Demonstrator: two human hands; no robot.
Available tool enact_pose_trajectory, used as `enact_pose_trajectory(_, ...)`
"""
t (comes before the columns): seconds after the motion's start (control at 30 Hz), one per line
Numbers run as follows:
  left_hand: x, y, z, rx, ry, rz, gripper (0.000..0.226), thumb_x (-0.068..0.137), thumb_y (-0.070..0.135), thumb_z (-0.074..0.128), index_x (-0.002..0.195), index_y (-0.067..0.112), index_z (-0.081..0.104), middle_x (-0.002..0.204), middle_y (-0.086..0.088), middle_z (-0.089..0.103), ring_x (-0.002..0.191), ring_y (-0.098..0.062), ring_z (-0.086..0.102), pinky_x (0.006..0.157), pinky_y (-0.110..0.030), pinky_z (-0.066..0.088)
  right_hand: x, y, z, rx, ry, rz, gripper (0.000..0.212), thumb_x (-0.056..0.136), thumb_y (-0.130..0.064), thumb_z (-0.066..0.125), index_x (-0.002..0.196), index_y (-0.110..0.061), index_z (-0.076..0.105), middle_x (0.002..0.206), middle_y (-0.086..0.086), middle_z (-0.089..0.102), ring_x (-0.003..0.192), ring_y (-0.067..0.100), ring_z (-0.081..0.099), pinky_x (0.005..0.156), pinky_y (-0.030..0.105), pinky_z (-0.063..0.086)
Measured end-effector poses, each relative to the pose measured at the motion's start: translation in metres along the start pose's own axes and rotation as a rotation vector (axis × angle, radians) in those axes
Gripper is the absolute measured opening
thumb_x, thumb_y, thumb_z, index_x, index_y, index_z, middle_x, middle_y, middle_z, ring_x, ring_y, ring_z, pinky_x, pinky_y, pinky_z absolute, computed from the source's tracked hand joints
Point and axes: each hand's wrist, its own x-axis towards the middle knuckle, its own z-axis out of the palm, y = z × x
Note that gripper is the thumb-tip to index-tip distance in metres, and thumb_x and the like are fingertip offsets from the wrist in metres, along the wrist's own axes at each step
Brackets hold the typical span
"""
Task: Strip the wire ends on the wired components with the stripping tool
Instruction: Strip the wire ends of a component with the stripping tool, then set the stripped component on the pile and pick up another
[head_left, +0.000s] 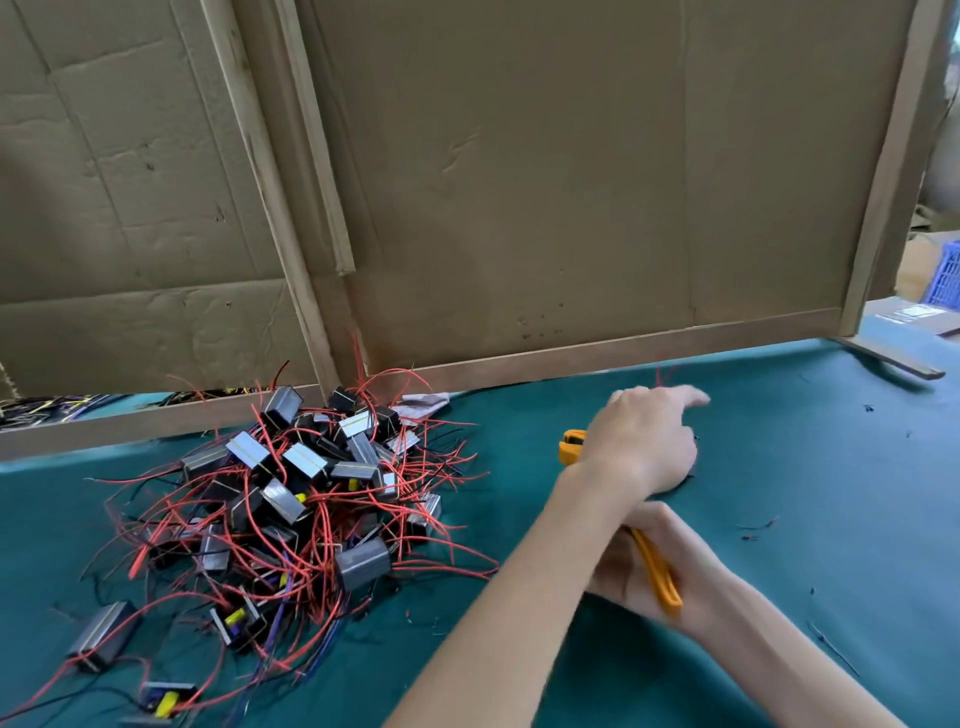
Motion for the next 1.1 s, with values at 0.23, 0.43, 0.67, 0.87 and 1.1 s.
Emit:
enact_pose_trajectory(0.23,-0.082,-0.071,-0.091,0.069,0.219,-0.089,0.035,0.094,0.016,0.051,0.127,0.023,0.059,0.131,-0.001,0.059,0.12,-0.016,0.053,0.1,-0.025,0.039,0.005,-0.025,-0.019,0.155,0.081,-0.113,0.055,0.062,0.003,0.077,0.113,0.017,0.061,0.09,0.023,0.067,0.077,0.037,0.071,0.068,0.047,0.061)
enact_pose_trajectory(0.43,-0.11,-0.142,-0.137,0.238,0.573,-0.361,0.029,0.095,0.005,0.048,0.112,0.016,0.068,0.117,-0.005,0.065,0.105,-0.022,0.059,0.091,-0.033,0.044,0.007,-0.033,-0.028,0.123,0.177,-0.198,0.041,0.074,-0.005,0.058,0.112,0.01,0.056,0.086,0.021,0.068,0.084,0.038,0.067,0.063,0.045,0.061)
enact_pose_trajectory(0.67,-0.097,-0.186,-0.108,0.413,0.478,-0.509,0.028,0.097,0.022,0.047,0.117,0.014,0.065,0.117,-0.008,0.065,0.105,-0.028,0.059,0.084,-0.039,0.049,-0.002,-0.032,-0.025,-0.018,0.043,-0.119,0.041,0.078,-0.006,0.057,0.113,0.014,0.064,0.084,0.018,0.064,0.073,0.032,0.067,0.07,0.044,0.06)
enact_pose_trajectory(0.87,-0.087,-0.191,-0.1,0.413,0.494,-0.496,0.02,0.09,0.042,0.06,0.084,0.024,0.065,0.098,-0.001,0.059,0.099,-0.026,0.056,0.083,-0.039,0.043,-0.006,-0.014,-0.016,-0.189,-0.076,0.039,0.046,0.071,0.0,0.07,0.116,0.01,0.065,0.086,0.024,0.064,0.076,0.036,0.066,0.075,0.047,0.057)
enact_pose_trajectory(1.1,-0.09,-0.184,-0.112,0.066,0.611,-0.302,0.013,0.093,0.019,0.059,0.081,0.019,0.056,0.104,-0.001,0.053,0.089,-0.016,0.054,0.078,-0.027,0.037,-0.007,-0.008,-0.008,-0.201,-0.09,0.057,0.063,0.057,-0.004,0.083,0.116,0.008,0.065,0.086,0.025,0.063,0.076,0.037,0.065,0.075,0.05,0.056)
